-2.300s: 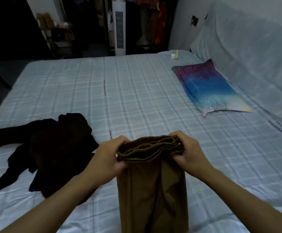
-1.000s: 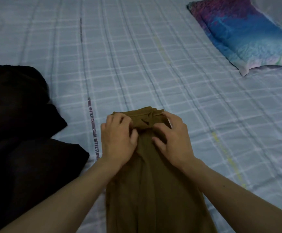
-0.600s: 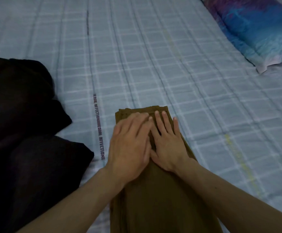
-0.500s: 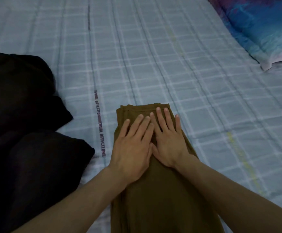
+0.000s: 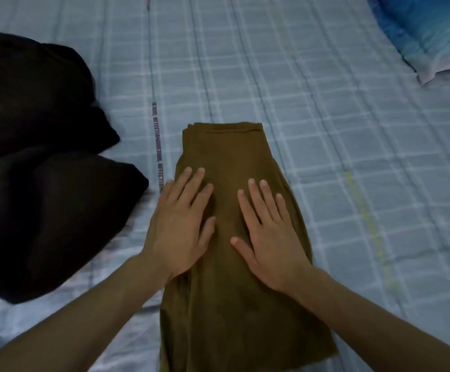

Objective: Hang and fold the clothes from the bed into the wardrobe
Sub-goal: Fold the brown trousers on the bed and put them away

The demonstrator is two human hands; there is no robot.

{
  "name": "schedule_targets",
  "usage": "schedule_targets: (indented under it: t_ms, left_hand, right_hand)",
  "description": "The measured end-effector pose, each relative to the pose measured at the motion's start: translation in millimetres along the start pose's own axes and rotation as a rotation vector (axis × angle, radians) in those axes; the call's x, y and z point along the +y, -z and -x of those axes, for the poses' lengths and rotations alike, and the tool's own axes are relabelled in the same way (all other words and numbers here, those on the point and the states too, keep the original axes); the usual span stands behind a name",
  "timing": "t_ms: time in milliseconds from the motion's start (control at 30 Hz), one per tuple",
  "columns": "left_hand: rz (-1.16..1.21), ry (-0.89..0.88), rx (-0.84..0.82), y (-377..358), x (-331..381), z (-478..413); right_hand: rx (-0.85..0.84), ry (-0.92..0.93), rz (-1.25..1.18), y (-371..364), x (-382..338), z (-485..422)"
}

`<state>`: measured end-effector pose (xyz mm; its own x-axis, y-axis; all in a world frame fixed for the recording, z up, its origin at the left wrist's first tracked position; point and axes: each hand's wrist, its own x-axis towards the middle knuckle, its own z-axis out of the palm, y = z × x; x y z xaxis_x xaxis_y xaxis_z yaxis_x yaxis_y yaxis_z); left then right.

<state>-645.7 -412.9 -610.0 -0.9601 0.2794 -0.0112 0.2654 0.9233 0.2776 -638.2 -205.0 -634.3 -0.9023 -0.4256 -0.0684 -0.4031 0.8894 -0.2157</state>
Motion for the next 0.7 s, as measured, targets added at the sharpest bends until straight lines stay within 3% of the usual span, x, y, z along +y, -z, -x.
schedule_targets:
  t_ms: [200, 300, 433, 567, 700]
  left_hand:
    - [0.025, -0.202, -0.183, -7.4, 44.2, 107.1]
    - [0.064, -0.166, -0.324, -17.2, 52.7, 136.3]
    - [-0.01, -0.209, -0.32, -23.5, 51.7, 158.6]
    - [-0.074, -0.266, -0.288, -25.3, 46.2, 170.3]
    - [-0.089, -0.238, -0.068, -20.2, 41.7, 173.1]
  right_hand:
    - [-0.227, 0.135, -0.069, -2.8, -3.5, 100.0]
    - [-0.318, 0.215, -0.071, 1.0, -2.3, 125.2]
    - [-0.433, 0.268, -0.025, 0.4, 1.9, 142.3]
    - [-0.314, 0.236, -0.023, 1.6, -8.4, 152.8]
    - [-0.085, 0.101, 0.008, 4.5, -20.3, 158.4]
